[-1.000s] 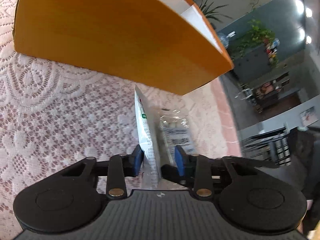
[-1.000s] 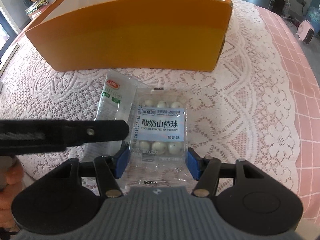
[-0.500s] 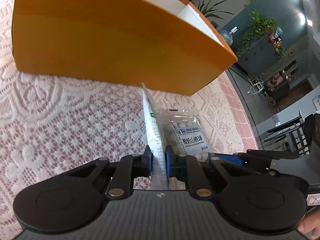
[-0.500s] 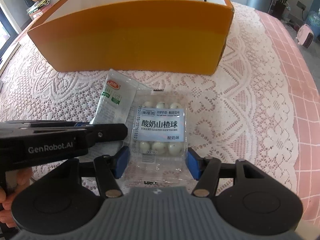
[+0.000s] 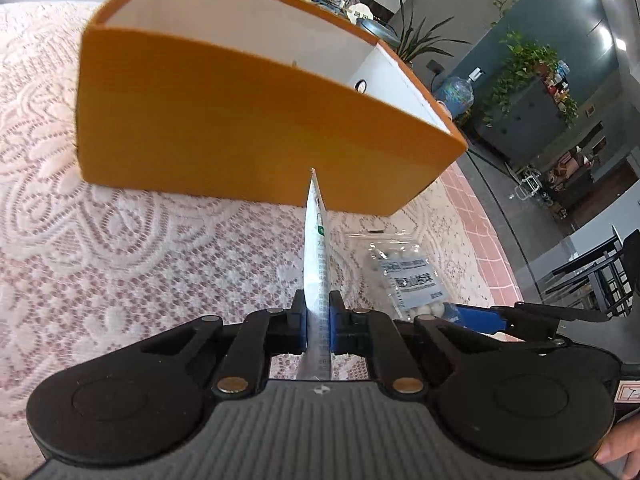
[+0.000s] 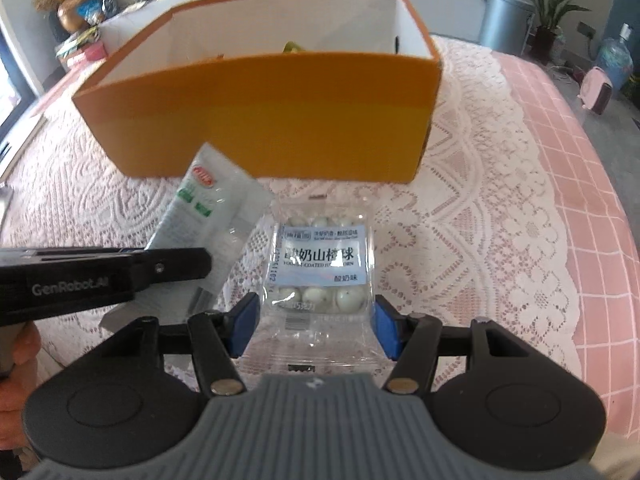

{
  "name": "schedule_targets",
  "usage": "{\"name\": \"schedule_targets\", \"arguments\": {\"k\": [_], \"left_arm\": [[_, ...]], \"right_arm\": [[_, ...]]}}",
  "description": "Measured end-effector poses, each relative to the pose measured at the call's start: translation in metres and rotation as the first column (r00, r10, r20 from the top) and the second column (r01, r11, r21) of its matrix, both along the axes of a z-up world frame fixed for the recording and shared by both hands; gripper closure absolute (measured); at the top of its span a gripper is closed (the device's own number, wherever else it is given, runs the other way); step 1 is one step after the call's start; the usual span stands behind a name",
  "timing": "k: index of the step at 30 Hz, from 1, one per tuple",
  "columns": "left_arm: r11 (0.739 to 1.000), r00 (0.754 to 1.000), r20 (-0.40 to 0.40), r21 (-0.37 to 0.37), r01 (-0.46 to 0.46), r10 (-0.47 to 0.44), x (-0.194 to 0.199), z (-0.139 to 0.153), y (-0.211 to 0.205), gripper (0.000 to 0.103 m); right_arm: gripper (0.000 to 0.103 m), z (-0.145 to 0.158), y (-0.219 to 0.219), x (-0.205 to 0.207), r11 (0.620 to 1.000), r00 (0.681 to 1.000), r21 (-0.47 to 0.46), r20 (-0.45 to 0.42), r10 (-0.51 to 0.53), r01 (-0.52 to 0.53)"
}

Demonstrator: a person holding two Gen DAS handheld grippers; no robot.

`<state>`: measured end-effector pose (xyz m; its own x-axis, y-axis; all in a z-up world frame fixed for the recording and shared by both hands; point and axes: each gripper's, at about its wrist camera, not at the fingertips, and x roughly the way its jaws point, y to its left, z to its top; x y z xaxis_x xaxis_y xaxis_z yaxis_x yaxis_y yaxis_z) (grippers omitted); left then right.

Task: Organize snacks
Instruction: 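Lift the stick packs and hawthorn ball bag and carry them over the box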

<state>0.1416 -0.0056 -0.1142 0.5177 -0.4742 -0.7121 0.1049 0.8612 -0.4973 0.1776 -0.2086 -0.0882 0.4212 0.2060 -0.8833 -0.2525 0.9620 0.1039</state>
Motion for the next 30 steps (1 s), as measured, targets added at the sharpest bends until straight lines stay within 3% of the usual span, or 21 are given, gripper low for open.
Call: {"name": "schedule_targets", "arguments": {"k": [14,30], "left_arm": [[1.0,0.992,0.127,0.016,-0.02,0.017,-0.028,0.061,0.022,0.093],[0.997,0.963,0.268,0.049,-0.056,0.041,0.018,0.124,0.04,0.093]], "right_arm": [[0.044,0.057,0.001,-0.038,0.997,0.984,0.04,0.16,-0.077,0.072],[0.044,0.12,0.035,0.001,1.0,0.952,0.021,0.306,0.012,-0.02]]}}
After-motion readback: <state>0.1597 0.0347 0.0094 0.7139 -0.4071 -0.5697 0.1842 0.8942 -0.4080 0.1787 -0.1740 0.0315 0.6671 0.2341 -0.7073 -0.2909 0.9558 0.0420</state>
